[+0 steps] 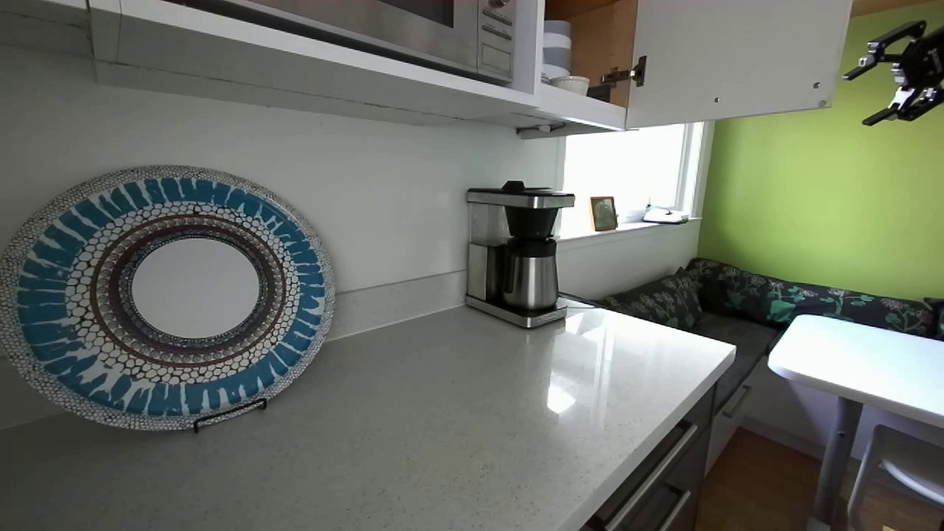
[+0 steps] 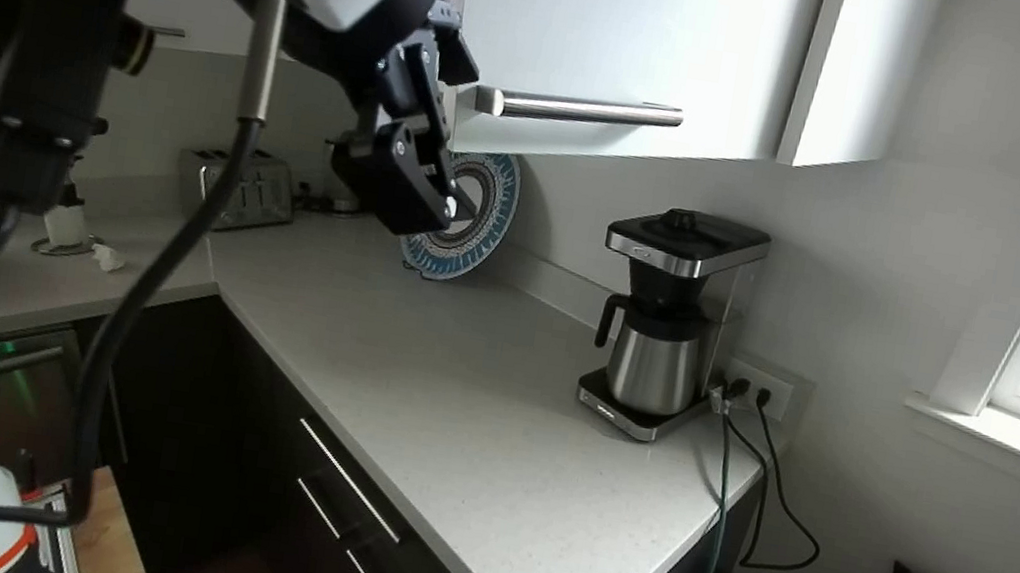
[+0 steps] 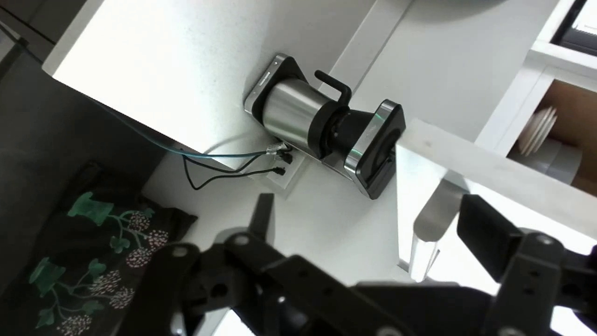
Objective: Close the open upper cabinet door.
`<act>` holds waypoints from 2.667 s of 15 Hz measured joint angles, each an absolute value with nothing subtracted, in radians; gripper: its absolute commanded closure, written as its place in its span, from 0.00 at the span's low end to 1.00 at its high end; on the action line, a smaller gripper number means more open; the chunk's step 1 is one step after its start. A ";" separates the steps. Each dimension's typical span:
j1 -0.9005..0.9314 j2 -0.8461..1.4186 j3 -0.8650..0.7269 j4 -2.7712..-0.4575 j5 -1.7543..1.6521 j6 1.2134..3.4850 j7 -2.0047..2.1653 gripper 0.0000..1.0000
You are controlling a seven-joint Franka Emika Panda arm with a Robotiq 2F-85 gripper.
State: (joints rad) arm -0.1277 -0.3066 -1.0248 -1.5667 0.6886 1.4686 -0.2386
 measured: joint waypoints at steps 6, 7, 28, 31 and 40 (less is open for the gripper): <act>-0.120 -0.222 -1.056 -1.532 0.859 1.448 -0.218 0.00; -0.121 -0.210 -1.059 -1.526 0.883 1.444 -0.215 0.00; -0.311 -0.008 -0.966 -1.467 1.159 1.280 -0.141 0.95; -0.331 -0.014 -0.929 -1.468 1.152 1.252 -0.123 0.95; -0.334 -0.137 -0.762 -1.560 1.042 1.318 -0.038 0.95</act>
